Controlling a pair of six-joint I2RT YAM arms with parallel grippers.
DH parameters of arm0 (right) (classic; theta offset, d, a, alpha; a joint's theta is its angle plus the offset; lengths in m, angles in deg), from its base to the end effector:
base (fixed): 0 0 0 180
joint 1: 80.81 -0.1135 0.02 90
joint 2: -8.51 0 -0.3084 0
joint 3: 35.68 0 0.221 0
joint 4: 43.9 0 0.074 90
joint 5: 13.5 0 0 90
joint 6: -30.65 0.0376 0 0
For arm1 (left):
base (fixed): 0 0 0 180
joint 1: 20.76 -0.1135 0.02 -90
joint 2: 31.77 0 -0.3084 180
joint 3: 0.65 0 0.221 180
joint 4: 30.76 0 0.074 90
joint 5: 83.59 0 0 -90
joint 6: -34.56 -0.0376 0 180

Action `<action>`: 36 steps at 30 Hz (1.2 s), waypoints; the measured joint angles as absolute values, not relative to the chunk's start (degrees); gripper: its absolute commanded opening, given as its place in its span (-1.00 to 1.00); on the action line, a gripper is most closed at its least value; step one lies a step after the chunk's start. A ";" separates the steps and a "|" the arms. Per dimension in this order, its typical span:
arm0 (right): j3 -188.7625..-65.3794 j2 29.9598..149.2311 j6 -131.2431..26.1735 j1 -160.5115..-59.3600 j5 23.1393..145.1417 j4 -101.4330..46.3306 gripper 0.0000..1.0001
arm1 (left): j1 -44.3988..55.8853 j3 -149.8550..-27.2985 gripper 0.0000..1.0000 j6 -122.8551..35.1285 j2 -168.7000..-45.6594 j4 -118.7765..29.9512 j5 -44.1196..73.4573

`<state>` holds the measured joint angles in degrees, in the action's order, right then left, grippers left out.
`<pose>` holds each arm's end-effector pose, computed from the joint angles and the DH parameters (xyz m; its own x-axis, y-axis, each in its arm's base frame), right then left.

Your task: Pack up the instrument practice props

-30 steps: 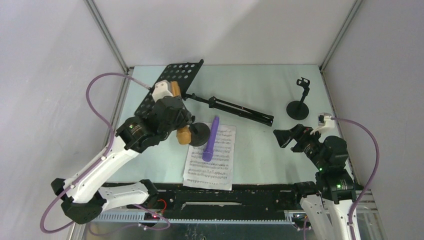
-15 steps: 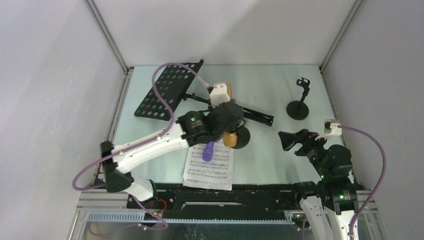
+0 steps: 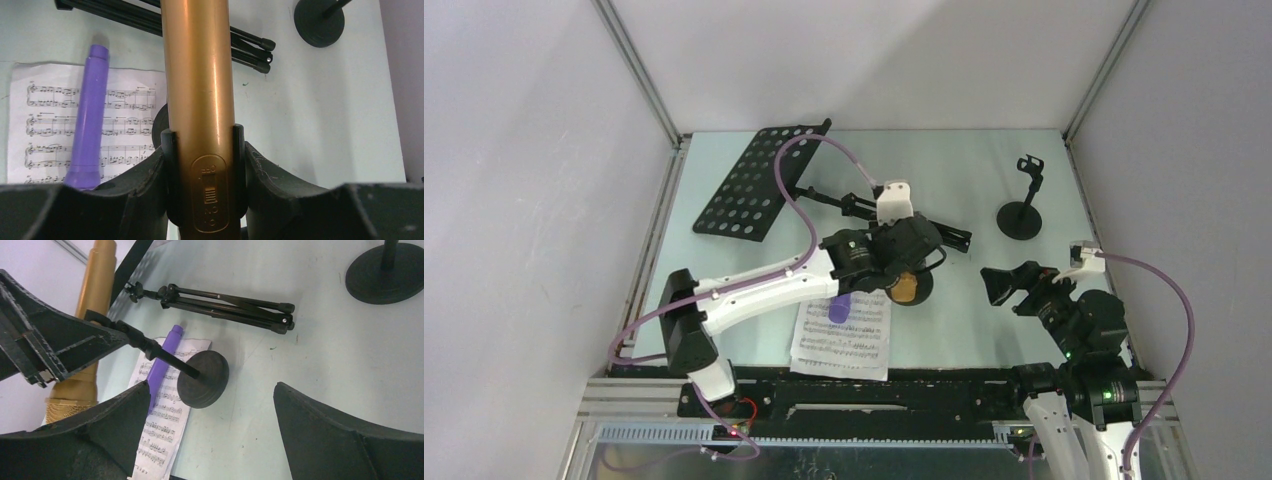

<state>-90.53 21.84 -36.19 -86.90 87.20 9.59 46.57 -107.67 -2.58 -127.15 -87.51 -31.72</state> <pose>-0.0068 0.0063 0.3081 -0.3016 0.3565 -0.8843 -0.1808 0.8893 0.4202 0.1519 -0.3034 0.3918 -0.6096 -0.1675 -0.7748 0.1192 0.9469 -0.2985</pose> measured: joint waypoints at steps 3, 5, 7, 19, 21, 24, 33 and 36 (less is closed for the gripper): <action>-90.53 21.86 -36.34 -86.90 88.58 9.83 0.97 | 47.38 -107.58 -0.26 -2.93 -128.24 -86.48 -31.74; -90.62 22.21 -36.30 -86.90 90.48 9.87 0.97 | 47.67 -107.30 -0.09 -2.95 -128.59 -85.80 -31.70; -91.14 23.30 -36.10 -86.90 92.58 10.27 0.98 | 47.84 -106.73 0.02 -2.93 -128.63 -84.95 -31.48; -91.31 26.80 -34.64 -86.90 95.72 11.69 0.99 | 47.97 -101.11 0.56 -4.09 -128.33 -77.00 -29.43; -89.26 25.38 -34.73 -86.90 95.42 10.25 0.99 | 47.93 -99.63 0.60 -4.68 -128.09 -76.67 -29.14; -85.81 23.08 -34.73 -86.90 95.44 8.50 0.99 | 47.95 -97.64 0.70 -5.77 -126.99 -76.01 -28.75; -81.00 21.88 -33.09 -86.90 95.15 3.40 0.99 | 51.73 -94.58 0.73 -7.02 -121.75 -77.15 -28.53; -80.52 21.88 -32.54 -86.90 94.78 2.27 0.99 | 54.31 -94.27 0.71 -7.02 -121.66 -77.21 -28.47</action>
<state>-80.52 21.88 -32.54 -86.90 94.78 2.27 54.31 -94.27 -7.02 -121.66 -77.21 -28.47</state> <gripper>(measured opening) 0.993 0.867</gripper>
